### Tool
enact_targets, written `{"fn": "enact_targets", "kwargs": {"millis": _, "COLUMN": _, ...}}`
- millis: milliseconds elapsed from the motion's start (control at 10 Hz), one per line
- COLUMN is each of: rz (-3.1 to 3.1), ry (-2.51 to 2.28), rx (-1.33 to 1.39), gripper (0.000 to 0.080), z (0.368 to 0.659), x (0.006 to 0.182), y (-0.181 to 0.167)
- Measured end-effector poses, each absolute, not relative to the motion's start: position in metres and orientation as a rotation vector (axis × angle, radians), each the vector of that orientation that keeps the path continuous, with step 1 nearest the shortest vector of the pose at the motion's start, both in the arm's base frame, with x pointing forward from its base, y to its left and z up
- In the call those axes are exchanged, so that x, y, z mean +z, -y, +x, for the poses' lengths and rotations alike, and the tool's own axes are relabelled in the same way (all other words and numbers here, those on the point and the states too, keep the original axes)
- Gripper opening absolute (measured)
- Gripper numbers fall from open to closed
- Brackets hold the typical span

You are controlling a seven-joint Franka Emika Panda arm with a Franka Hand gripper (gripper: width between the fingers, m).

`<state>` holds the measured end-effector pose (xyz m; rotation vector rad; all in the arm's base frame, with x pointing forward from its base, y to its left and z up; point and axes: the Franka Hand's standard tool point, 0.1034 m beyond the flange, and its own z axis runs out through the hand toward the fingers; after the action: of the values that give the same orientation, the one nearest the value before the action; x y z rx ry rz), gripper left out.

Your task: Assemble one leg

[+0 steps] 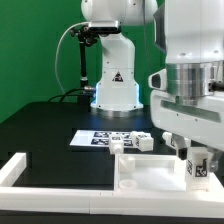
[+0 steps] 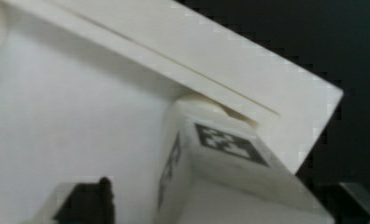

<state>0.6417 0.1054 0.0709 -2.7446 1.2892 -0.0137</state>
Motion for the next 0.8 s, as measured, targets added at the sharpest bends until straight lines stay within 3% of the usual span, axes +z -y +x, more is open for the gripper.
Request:
{"fn": "enact_targets", "kwargs": {"millis": 100, "rz": -2.846, "ry": -1.046, "rx": -0.025, "gripper": 0.0584, "z": 0.641, "x": 0.072, "y": -0.107}}
{"fn": "enact_targets", "kwargs": {"millis": 200, "rz": -2.911, "ry": -0.843, "rx": -0.031, "gripper": 0.0636, "z": 0.64, "x": 0.072, "y": -0.111}}
{"fn": "enact_targets", "kwargs": {"millis": 500, "rz": -2.97, "ry": -0.619, "rx": -0.046, "gripper": 0.0649, "z": 0.641, "x": 0.071, "y": -0.109}}
{"fn": "enact_targets", "kwargs": {"millis": 700, "rz": -3.086, "ry": -0.002, "rx": -0.11, "gripper": 0.0649, "z": 0.644, "x": 0.075, "y": -0.12}}
{"fn": "enact_targets", "kwargs": {"millis": 800, "rz": -3.086, "ry": -0.026, "rx": -0.108, "gripper": 0.0564, "z": 0.644, "x": 0.074, "y": -0.117}}
